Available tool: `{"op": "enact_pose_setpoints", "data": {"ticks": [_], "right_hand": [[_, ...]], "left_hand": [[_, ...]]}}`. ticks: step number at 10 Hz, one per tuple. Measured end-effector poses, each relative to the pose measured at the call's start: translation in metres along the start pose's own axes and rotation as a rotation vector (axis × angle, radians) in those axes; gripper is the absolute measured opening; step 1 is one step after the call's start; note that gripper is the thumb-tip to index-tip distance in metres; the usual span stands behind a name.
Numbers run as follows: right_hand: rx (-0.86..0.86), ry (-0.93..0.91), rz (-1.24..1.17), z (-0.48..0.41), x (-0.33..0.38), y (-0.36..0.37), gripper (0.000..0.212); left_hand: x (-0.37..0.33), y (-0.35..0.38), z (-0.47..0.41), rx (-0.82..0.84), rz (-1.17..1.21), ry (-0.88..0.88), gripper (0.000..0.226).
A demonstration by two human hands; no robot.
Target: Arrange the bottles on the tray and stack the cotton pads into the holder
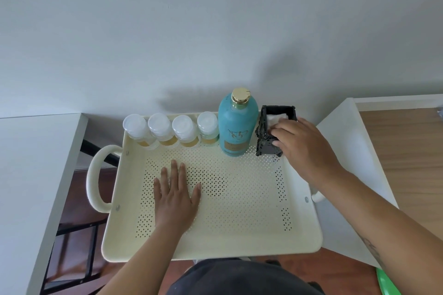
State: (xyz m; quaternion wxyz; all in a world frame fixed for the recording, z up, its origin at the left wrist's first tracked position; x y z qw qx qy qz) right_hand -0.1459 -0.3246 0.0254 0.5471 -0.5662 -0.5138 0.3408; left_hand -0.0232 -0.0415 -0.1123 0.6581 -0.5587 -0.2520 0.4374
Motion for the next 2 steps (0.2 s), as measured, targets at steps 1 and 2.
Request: {"op": "enact_pose_setpoints", "data": {"ticks": [1, 2], "right_hand": [[0.010, -0.011, -0.024, 0.003, 0.005, -0.007, 0.026], [-0.109, 0.100, -0.210, 0.007, 0.016, -0.030, 0.029]], "left_hand": [[0.001, 0.000, 0.001, 0.019, -0.003, -0.009, 0.080], [-0.002, 0.002, -0.002, 0.005, 0.004, -0.005, 0.080]]}}
Point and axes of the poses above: each hand's wrist, its own z-axis away from the middle knuckle, its own y-axis out of the palm, x = y × z, the point moved 1 cm from there along -z, towards the middle knuckle, and after that the axes turned 1 degree about x, right-handed, at the moved point
